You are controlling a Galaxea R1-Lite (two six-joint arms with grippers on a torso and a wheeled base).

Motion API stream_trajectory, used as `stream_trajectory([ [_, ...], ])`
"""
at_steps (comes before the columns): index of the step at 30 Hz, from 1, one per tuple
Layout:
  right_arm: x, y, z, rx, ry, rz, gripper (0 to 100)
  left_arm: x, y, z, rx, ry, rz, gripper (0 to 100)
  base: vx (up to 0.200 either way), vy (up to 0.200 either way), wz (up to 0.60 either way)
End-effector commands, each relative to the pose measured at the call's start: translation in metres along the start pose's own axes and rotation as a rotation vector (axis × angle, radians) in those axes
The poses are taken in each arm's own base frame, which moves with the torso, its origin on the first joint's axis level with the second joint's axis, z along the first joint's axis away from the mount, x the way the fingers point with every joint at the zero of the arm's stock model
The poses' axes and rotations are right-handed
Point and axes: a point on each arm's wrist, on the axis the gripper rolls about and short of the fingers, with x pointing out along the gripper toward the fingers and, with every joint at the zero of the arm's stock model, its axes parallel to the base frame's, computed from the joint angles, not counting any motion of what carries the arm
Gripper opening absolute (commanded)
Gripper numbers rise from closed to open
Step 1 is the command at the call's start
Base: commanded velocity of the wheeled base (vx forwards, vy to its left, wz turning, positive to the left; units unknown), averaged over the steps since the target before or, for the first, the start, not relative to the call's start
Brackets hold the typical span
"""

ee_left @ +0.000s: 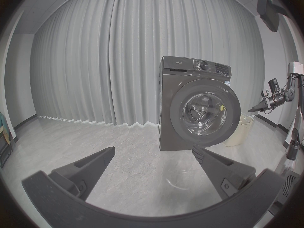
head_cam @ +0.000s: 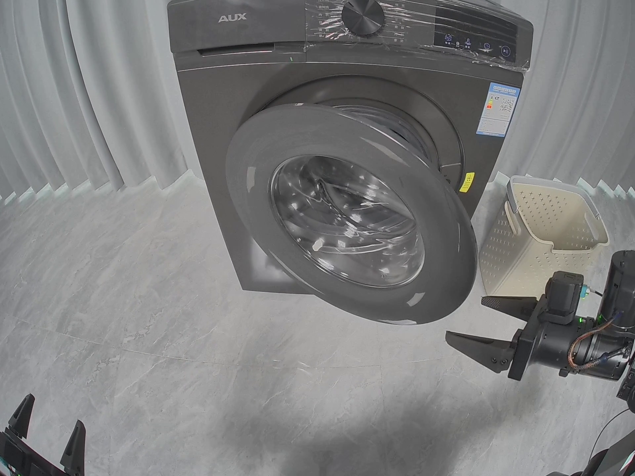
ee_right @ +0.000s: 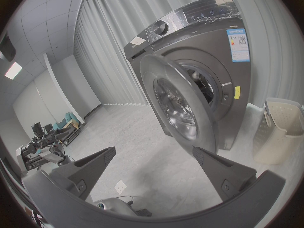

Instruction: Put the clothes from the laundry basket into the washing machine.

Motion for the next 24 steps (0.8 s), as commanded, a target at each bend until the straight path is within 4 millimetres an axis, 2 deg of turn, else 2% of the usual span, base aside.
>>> stream_trajectory([
  [1, 0.009, -0.001, 0.008, -0.001, -0.015, 0.005, 100, 0.0, 0.0, -0.005, 0.0, 0.005, 0.0, 100, 0.0, 0.0, 0.0],
  [6, 0.023, -0.006, 0.015, -0.003, -0.029, -0.012, 100, 0.0, 0.0, -0.005, 0.0, 0.005, 0.0, 100, 0.0, 0.0, 0.0],
  [9, 0.031, -0.016, 0.014, 0.001, -0.039, -0.082, 100, 0.0, 0.0, -0.005, 0.002, 0.005, 0.0, 100, 0.0, 0.0, 0.0],
  [13, 0.042, -0.027, 0.023, -0.008, -0.114, -0.187, 100, 0.0, 0.0, -0.005, 0.002, 0.005, 0.002, 100, 0.0, 0.0, 0.0],
  [19, 0.035, -0.051, 0.034, -0.035, -0.179, -0.315, 100, 0.0, 0.0, -0.005, 0.002, 0.005, 0.002, 100, 0.0, 0.0, 0.0],
  [22, 0.032, -0.056, 0.032, -0.034, -0.174, -0.34, 100, 0.0, 0.0, -0.005, 0.002, 0.005, 0.006, 100, 0.0, 0.0, 0.0],
  [24, 0.03, -0.056, 0.03, -0.034, -0.166, -0.349, 100, 0.0, 0.0, -0.005, -0.003, 0.005, 0.006, 100, 0.0, -0.2, 0.0],
])
